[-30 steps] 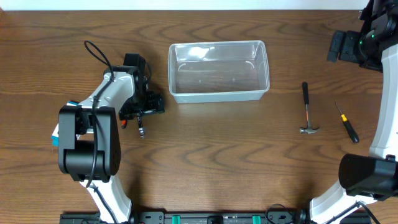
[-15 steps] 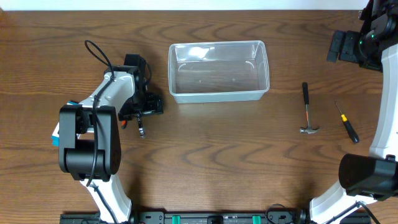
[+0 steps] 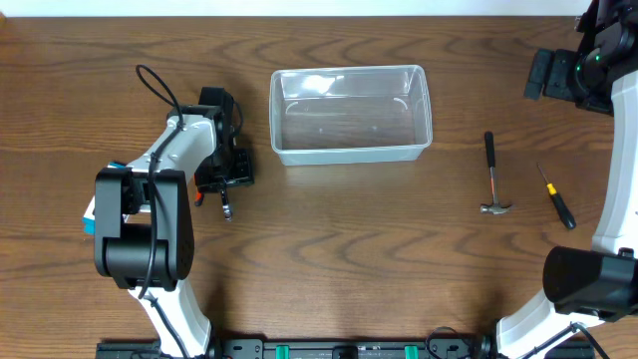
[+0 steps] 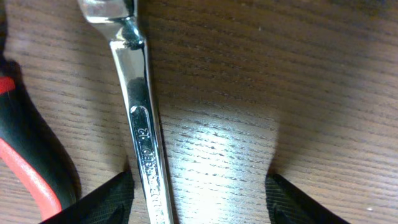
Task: Pack container
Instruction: 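Lower the left gripper onto the silver wrench and close it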
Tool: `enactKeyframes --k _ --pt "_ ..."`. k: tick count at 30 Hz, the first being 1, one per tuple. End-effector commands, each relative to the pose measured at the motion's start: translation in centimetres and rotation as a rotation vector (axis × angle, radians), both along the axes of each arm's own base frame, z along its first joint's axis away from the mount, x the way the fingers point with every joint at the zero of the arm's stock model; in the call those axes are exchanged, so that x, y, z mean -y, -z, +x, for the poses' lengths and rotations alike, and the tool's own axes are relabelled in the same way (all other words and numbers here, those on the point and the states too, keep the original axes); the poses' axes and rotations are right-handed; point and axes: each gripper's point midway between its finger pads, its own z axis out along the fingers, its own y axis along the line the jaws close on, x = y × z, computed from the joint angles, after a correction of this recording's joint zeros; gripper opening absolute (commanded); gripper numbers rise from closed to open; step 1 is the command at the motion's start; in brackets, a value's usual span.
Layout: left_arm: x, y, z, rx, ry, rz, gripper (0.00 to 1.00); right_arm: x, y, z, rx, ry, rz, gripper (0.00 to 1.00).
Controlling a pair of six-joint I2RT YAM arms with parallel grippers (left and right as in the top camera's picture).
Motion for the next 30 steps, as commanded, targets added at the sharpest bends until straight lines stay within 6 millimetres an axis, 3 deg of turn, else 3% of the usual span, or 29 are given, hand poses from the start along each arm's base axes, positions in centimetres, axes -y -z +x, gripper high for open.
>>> enactKeyframes --k 1,3,9,15,30 --pt "-0.91 2.13 -1.54 -0.081 0.003 0.041 0.59 0.26 -0.04 -0.17 -0.004 -0.004 -0.013 0.99" --pt "-0.91 2.11 -1.54 -0.081 0.003 0.041 0.51 0.26 -0.04 -0.17 -0.004 -0.005 -0.013 0.99" --pt "-0.91 2.11 -1.55 -0.081 0.003 0.041 0.39 0.27 -0.04 -0.17 -0.004 -0.004 -0.013 0.99" --pt "-0.91 2.11 -1.54 -0.081 0.003 0.041 0.19 0.26 -0.03 -0.18 -0.005 -0.004 -0.013 0.99" --pt "-0.91 2.12 -1.53 -0.081 0.003 0.042 0.11 0.27 -0.04 -0.17 -0.004 -0.004 -0.013 0.99"
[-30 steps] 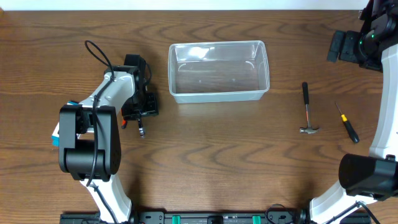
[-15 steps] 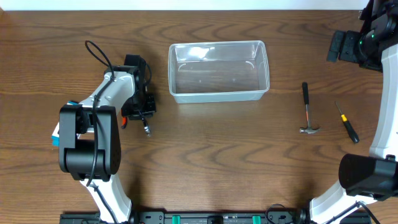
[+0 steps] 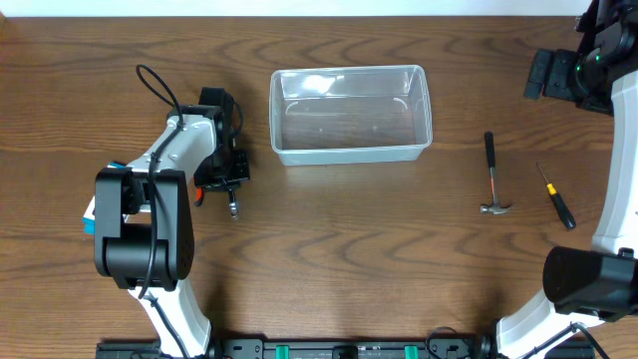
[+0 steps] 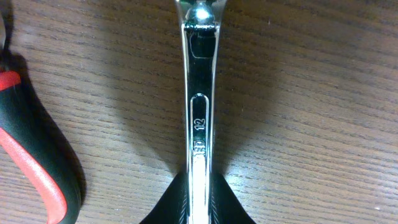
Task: Pack container
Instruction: 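Lower the left gripper onto the silver wrench and close it, then carry the wrench with the left gripper over the container and lower it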
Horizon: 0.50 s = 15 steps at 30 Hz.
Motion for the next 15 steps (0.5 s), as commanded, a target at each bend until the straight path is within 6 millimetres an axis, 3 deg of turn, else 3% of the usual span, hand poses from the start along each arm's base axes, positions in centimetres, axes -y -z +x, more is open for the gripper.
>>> enactKeyframes --k 1,10,15 --pt "-0.7 2.1 -1.3 -0.072 0.003 0.031 0.11 0.3 0.0 -0.2 -0.004 -0.004 -0.013 0.99" --pt "-0.7 1.8 -1.2 -0.070 0.003 0.031 0.06 0.3 0.0 -0.2 -0.004 -0.004 -0.013 0.99" --pt "-0.6 -1.9 0.4 -0.001 0.003 0.026 0.06 0.3 0.0 -0.2 -0.004 -0.005 -0.013 0.99"
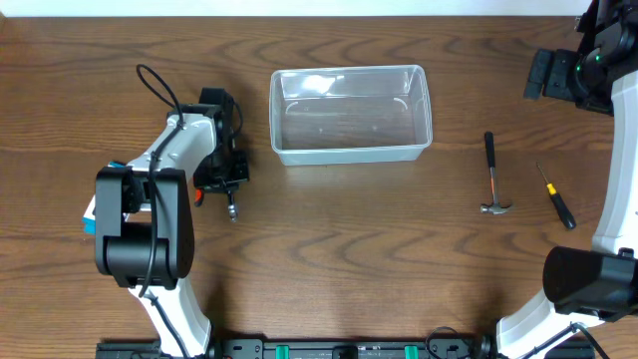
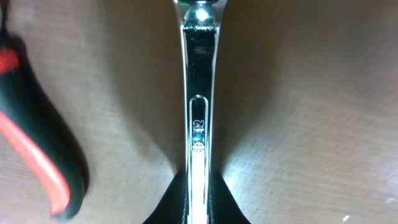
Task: Pack container
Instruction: 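Carry the wrench with the left gripper over the container and lower it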
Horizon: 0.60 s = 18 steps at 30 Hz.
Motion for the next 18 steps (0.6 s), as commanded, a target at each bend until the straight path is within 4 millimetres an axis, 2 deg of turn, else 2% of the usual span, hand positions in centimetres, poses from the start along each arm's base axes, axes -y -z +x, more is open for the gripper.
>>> enactKeyframes --k 1,3,6,8,11,14,18 --pt "-0.4 -2.6 1.6 0.066 0.004 0.017 0.06 0.3 0.0 -0.2 -0.003 -0.005 -0.013 0.99" --pt "-0.1 -6.0 3.0 0.159 0.018 0.010 0.06 0.3 0.0 -0.2 -0.003 -0.005 -0.013 0.99" --pt "1.3 -12.2 4.9 0.343 0.098 -0.003 0.06 0.3 0.0 -0.2 -0.004 -0.005 -0.013 0.99" --pt "3.1 -16.2 5.6 0.473 0.209 -0.010 0.06 0.3 0.0 -0.2 -0.004 -0.004 -0.013 0.99" --pt "7.5 -21.3 5.8 0.662 0.505 -0.006 0.05 0.3 0.0 -0.2 -0.003 -0.005 -0.013 0.99" --pt "12.6 -23.7 5.1 0.774 0.889 0.027 0.06 0.3 0.0 -0.1 -0.003 -0.005 -0.013 0.99" --pt "17.9 -23.9 5.2 0.859 1.252 0.069 0.06 0.3 0.0 -0.1 -0.003 -0.005 -0.013 0.99"
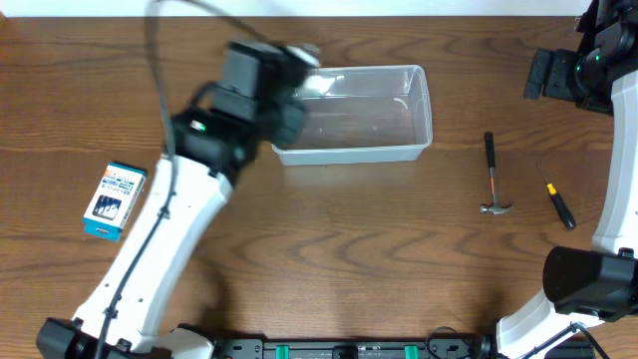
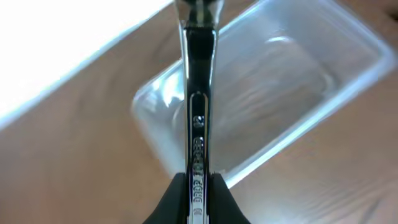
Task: Pack container
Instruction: 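Carry the wrench with the left gripper over the container and lower it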
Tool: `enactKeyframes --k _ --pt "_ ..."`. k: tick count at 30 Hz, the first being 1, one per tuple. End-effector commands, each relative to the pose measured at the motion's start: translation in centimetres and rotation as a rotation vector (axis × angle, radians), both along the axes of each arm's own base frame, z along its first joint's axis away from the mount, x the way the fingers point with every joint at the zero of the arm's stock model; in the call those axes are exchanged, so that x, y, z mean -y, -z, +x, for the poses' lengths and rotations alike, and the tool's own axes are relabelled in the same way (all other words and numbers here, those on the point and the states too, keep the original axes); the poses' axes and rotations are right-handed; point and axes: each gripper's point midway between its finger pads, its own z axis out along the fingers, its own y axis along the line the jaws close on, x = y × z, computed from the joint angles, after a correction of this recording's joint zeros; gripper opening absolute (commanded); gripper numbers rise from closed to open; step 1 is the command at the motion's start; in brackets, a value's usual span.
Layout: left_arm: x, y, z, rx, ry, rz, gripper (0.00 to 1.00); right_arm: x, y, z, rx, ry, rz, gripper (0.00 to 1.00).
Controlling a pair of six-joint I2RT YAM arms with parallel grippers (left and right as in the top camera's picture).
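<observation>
A clear plastic container (image 1: 351, 152) stands on the wooden table at the back middle, with nothing visible inside it. My left gripper (image 2: 198, 200) is shut on a chrome wrench (image 2: 198, 106), whose shaft points away from the wrist camera. In the left wrist view the wrench hangs above the container (image 2: 298, 134), over one of its ends. Overhead, the left arm (image 1: 249, 90) is blurred and raised over the container's left end. My right gripper (image 1: 543, 73) sits at the far right back edge, its jaws too dark to read.
A hammer (image 1: 491, 179) and a black and yellow screwdriver (image 1: 556, 199) lie on the right side of the table. A blue box (image 1: 113, 199) lies at the left. The right arm's base stands at the front right.
My left gripper has gone from low over the table beside the pliers up to the container's left end, with the wrench still in it. The blue box is now uncovered.
At first my left gripper stood open around the wrench lying on the table next to red and black pliers. It then shut on the wrench's shaft and stayed low. Now the wrench is held in the air above the container.
</observation>
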Motion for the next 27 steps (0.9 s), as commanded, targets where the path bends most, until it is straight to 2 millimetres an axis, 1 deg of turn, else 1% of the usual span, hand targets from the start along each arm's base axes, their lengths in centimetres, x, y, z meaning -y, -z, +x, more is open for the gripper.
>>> enactKeyframes --k 1,2,3,5,8,11,15,20,23,27 --pt "3.1 2.5 0.5 0.091 0.346 0.232 0.06 0.3 0.0 -0.2 -0.004 -0.005 -0.013 0.99" --pt "4.4 3.1 0.7 0.119 0.437 0.256 0.06 0.3 0.0 -0.2 -0.004 -0.005 -0.013 0.99" --pt "5.2 3.7 1.1 0.137 0.487 0.269 0.06 0.3 0.0 -0.2 -0.004 -0.005 -0.013 0.99" --pt "6.1 5.0 2.5 0.151 0.500 0.276 0.06 0.3 0.0 -0.2 -0.004 -0.005 -0.013 0.99" --pt "6.6 7.9 4.7 0.140 0.489 0.279 0.06 0.3 0.0 -0.2 -0.006 -0.005 -0.013 0.99" --pt "6.7 10.7 6.0 0.105 0.483 0.288 0.06 0.2 0.0 -0.3 -0.009 -0.005 -0.012 0.99" --pt "6.5 14.7 6.3 0.026 0.490 0.308 0.06 -0.1 0.1 -0.2 -0.006 -0.014 0.009 0.99" --pt "6.4 18.5 5.9 -0.064 0.493 0.322 0.06 -0.2 0.0 -0.2 -0.005 -0.018 0.009 0.99" --pt "6.1 19.9 5.2 -0.113 0.502 0.334 0.06 -0.2 0.0 -0.1 -0.004 -0.021 0.008 0.99" --pt "6.0 20.2 5.0 -0.126 0.504 0.337 0.07 -0.2 0.0 -0.1 0.000 -0.021 0.008 0.99"
